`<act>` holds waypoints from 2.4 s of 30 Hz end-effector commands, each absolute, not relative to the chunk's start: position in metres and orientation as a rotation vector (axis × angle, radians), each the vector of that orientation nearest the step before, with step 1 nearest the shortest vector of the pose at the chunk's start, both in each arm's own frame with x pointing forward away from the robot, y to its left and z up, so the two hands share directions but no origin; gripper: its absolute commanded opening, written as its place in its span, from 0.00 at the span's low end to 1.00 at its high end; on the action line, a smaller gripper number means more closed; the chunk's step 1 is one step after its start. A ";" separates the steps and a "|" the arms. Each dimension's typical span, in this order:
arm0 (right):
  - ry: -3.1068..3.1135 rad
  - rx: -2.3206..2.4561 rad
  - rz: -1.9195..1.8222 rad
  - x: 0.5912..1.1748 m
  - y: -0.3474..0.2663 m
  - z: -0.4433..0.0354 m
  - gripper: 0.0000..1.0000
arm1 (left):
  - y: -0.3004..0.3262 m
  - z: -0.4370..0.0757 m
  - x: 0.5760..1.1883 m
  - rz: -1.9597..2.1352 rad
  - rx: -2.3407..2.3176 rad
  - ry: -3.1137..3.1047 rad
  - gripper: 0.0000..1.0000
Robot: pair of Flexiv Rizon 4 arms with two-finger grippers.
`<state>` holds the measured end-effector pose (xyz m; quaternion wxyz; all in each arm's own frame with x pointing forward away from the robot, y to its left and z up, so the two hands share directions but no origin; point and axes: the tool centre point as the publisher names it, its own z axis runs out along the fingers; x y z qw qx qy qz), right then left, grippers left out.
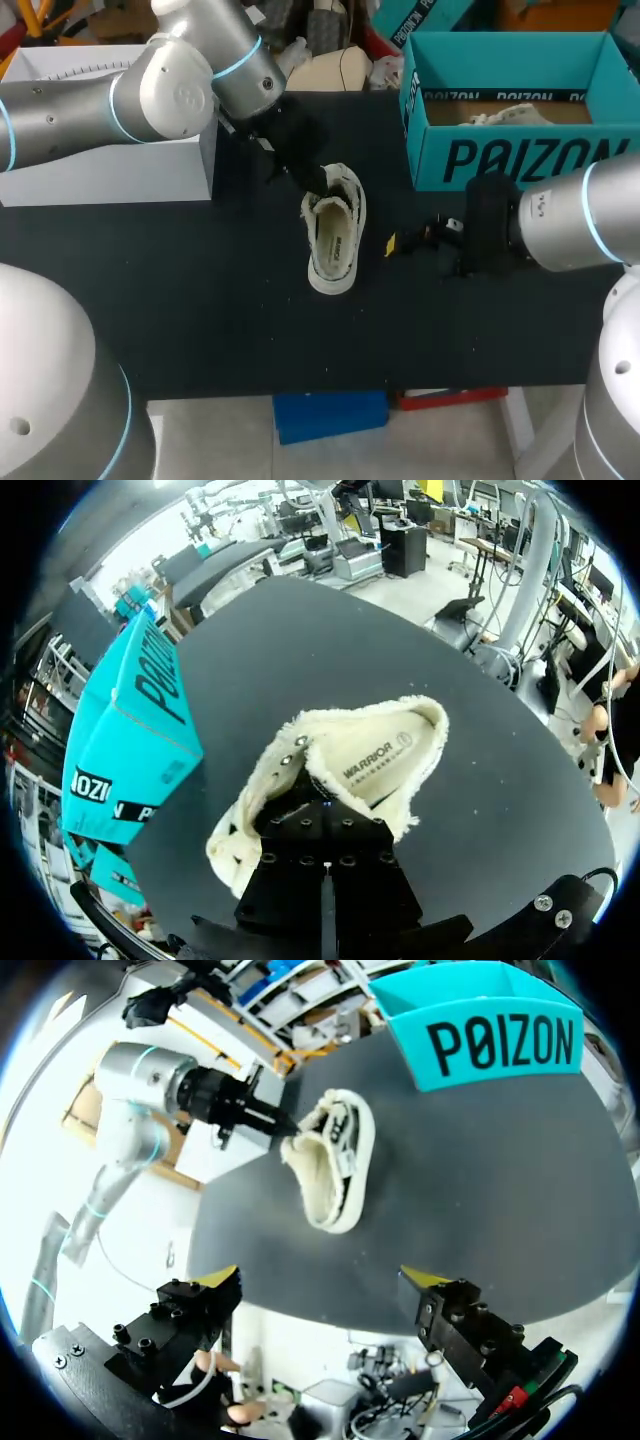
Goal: Take the shoe out of the shoebox, open the shoe tongue, remove and reinsert the insole, then place the shoe into the shoebox
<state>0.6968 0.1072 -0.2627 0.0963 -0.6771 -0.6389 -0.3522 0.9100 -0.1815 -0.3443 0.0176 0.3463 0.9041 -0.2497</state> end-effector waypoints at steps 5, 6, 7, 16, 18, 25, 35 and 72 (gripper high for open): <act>-1.893 -2.010 -1.043 0.697 0.109 -0.263 1.00 | -0.187 -0.370 0.899 -0.729 1.149 2.829 0.00; -1.893 -2.010 -1.043 0.697 0.109 -0.263 1.00 | -0.187 -0.374 0.897 -0.719 1.163 2.836 0.00; -1.893 -2.010 -1.043 0.697 0.109 -0.263 1.00 | -0.188 -0.377 0.895 -0.713 1.177 2.833 0.00; -1.893 -2.010 -1.043 0.697 0.109 -0.263 1.00 | -0.181 -0.355 0.884 -0.667 1.338 2.793 0.00; -1.893 -2.010 -1.043 0.697 0.109 -0.263 1.00 | -0.175 -0.335 0.879 -0.725 1.389 2.824 0.00; -1.893 -2.010 -1.043 0.697 0.109 -0.263 1.00 | -0.174 -0.292 0.870 -0.765 1.502 2.773 0.00; -1.893 -2.010 -1.043 0.697 0.109 -0.263 1.00 | -0.175 -0.304 0.870 -0.648 1.375 2.774 0.00; -1.893 -2.010 -1.043 0.697 0.109 -0.263 1.00 | -0.060 -0.268 0.836 -1.008 0.423 2.845 1.00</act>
